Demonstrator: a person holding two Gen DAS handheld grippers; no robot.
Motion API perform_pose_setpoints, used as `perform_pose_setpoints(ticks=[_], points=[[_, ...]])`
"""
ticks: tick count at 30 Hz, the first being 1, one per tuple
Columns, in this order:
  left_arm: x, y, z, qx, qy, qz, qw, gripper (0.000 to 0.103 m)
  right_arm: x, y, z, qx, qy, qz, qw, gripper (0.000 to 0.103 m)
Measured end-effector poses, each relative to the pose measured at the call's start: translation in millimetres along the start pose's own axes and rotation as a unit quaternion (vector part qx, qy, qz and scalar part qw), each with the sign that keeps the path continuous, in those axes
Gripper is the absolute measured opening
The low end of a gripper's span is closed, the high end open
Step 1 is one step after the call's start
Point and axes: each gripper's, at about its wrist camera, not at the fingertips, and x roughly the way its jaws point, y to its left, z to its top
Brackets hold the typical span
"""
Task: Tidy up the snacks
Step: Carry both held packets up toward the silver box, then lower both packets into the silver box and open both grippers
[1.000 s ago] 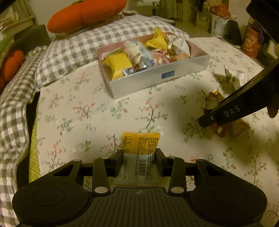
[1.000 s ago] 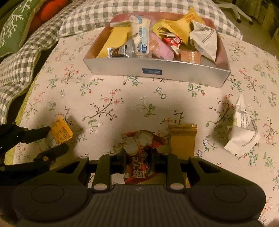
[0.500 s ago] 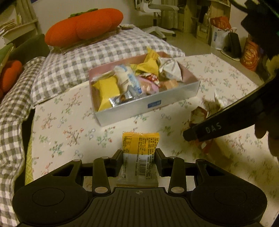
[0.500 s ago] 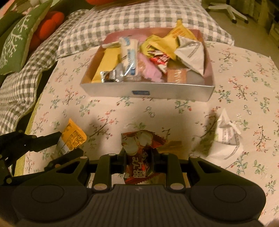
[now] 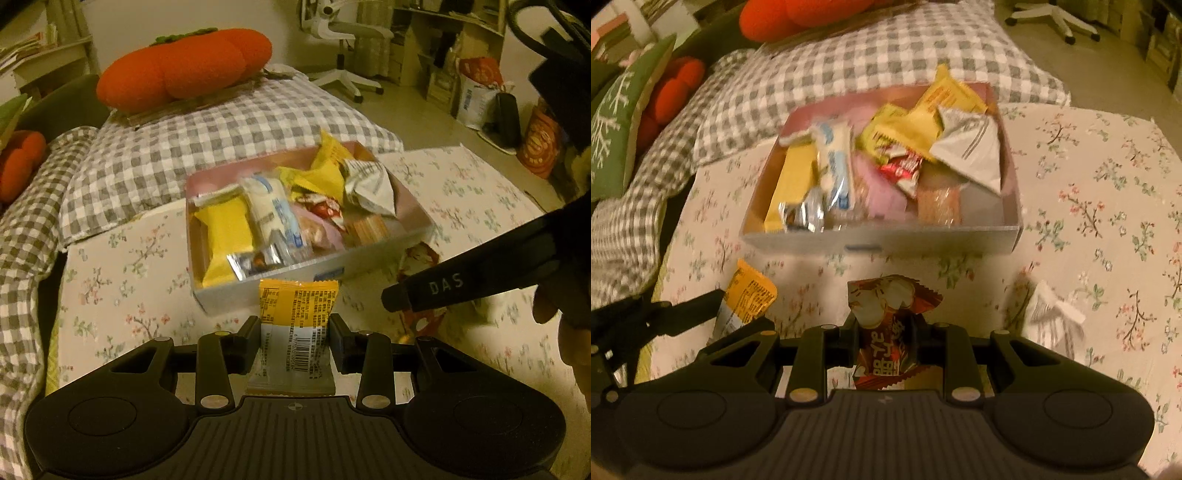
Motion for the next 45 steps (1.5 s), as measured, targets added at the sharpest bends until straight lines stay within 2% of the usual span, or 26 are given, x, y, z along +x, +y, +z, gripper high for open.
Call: perform_pose_setpoints(ticks=[7,12,17,22,26,32,45], points=[[15,17,29,-0.030,-0.011,0.020,0.9993,0.037,-1,-6,27,0.012,-0.015,0.004,1.000,0.023],[27,40,51,-0.079,-0.026,0.017,0.9964,0.037,8,-11,43,0.013,-0.018,0.025,0.999,0.023],[39,60,67,-0.102,-0.032,0.031,0.9938,0.037,13,-22,57,0.039,-0.037,0.045,0.998,0.023],[53,85,81,-0.132,-0.042,0.020,0.9901,0.037,15,-28,68,0.048,-0.070,0.040,0.996,0.023],[68,97,89,-0.158,-0.049,0.006,0.9862,0.037,22,-37,81,0.056,-0.078,0.035,0.995,0.023],[94,96,100,-0.174,-0.061,-0.022,0.9827,0.037,35,-36,96,0.064,-0.088,0.061,0.992,0.023],[117,96,108,-0.180,-0.084,-0.026,0.9798,0.037,59,-13,113,0.029,-0.091,0.094,0.991,0.023]])
